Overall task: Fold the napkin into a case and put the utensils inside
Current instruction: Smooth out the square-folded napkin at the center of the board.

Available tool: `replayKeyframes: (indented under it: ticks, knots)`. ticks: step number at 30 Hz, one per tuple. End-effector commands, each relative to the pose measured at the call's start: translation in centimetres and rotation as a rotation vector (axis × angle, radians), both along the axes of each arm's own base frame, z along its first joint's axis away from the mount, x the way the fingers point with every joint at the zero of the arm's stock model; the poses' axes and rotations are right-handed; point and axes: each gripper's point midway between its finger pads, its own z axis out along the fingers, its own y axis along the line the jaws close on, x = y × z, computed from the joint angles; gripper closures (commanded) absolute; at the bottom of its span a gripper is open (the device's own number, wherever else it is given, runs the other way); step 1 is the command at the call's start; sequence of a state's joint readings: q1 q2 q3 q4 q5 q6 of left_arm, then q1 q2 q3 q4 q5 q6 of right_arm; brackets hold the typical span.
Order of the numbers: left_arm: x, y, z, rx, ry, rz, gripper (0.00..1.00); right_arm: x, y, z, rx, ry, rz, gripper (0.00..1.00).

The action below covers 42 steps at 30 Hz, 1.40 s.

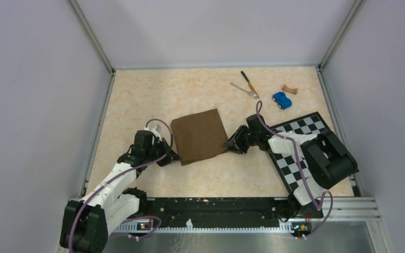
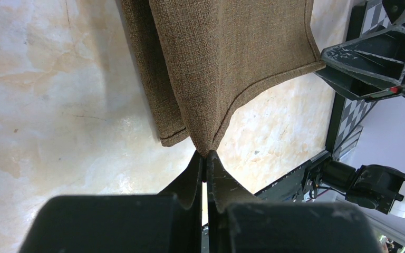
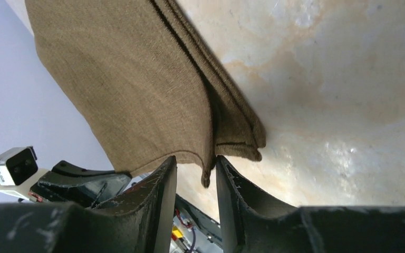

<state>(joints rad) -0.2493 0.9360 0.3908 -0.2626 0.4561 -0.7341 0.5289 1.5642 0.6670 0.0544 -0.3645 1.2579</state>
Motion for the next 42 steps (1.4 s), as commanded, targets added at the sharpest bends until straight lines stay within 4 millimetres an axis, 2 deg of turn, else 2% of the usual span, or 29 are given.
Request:
replayKeyframes:
  ticks: [1,6,9,13,21,25,35,42]
  knots:
    - [0.7,-0.2,1.2,-0.017,-0.047,0.000,1.00,0.8,0.4,-0.6,0.025,-0.032,0.010,0.68]
    - [0.6,-0.2,1.1,-0.017,-0.045,0.001,1.00,1.0,0.5,-0.9,0.025,-0.034,0.011,0.71]
    - [0.6,-0.2,1.2,-0.020,-0.049,-0.001,1.00,1.1,0.5,-0.8,0.021,-0.040,0.014,0.83]
    - [0.7,-0.4,1.6,-0.030,-0.049,-0.006,1.00,1.8,0.4,0.8,-0.014,-0.092,0.040,1.00]
    - [0.8,-1.5,2.1,-0.099,-0.024,-0.029,1.00,3.9,0.6,4.2,-0.088,-0.237,0.187,1.00]
    - [0.5,-1.6,1.5,-0.101,-0.011,-0.028,1.00,4.0,0.8,3.5,-0.064,-0.219,0.219,1.00]
    - [-0.7,-1.4,-1.6,-0.082,0.065,-0.030,1.00,4.5,0.2,2.5,-0.068,-0.224,0.231,1.00]
    - [-0.8,-1.5,-2.2,-0.089,0.080,-0.032,1.00,4.4,0.2,1.2,-0.072,-0.214,0.243,1.00]
